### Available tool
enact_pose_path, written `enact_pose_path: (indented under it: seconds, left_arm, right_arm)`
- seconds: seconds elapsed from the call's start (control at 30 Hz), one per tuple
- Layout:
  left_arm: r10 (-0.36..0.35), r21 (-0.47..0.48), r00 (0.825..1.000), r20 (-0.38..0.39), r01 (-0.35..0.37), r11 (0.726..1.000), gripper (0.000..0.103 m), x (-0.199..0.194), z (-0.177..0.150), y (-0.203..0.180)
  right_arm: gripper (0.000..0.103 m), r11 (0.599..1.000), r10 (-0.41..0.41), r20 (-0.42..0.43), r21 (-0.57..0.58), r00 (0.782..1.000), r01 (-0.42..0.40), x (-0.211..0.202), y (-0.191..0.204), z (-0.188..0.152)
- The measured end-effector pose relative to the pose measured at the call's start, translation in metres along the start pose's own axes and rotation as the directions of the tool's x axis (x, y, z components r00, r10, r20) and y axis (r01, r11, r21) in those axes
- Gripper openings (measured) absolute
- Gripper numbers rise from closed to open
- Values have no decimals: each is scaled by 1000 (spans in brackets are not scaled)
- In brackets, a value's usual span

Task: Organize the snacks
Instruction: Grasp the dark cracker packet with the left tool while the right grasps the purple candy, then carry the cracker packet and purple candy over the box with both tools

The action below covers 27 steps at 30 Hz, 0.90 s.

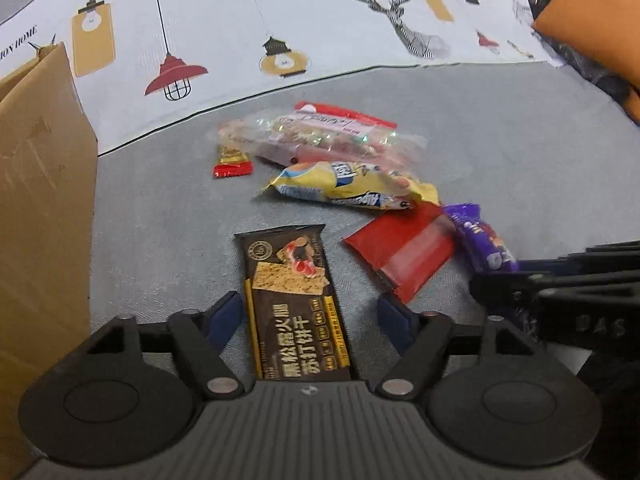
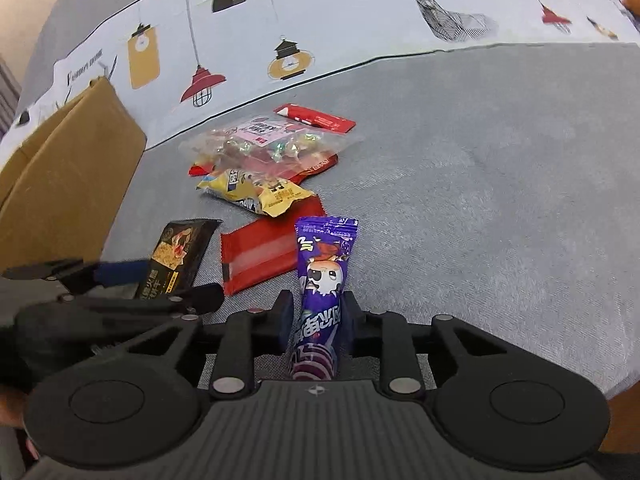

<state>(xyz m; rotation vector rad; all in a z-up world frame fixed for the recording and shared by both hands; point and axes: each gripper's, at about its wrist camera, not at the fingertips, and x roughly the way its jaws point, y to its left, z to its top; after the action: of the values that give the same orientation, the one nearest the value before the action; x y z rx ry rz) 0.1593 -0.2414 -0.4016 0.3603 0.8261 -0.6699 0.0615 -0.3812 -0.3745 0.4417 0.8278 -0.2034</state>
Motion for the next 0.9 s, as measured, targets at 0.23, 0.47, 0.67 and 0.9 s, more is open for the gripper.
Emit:
enact_pose_path:
  seconds: [0.23, 0.47, 0.67, 0.9]
  left_arm:
    - [-43, -89, 998, -39, 39, 995, 43, -14, 7, 16]
    - [-46, -140, 999, -7, 44, 989, 43, -53, 13, 22]
    - [-62, -122, 991, 122, 77, 990, 43, -117, 17, 28]
    - [-23, -169, 971, 237, 64, 983, 43, -177, 12, 63]
  right_arm:
    - [16, 999, -30, -1, -19, 1000, 30, 0, 3, 5]
    - [15, 1000, 8, 85, 4, 996, -9, -30, 11, 14]
    - [15, 994, 71, 204, -92, 976, -53, -73, 48, 14]
    - [15, 980, 139, 234, -174, 962, -99, -99, 102, 11]
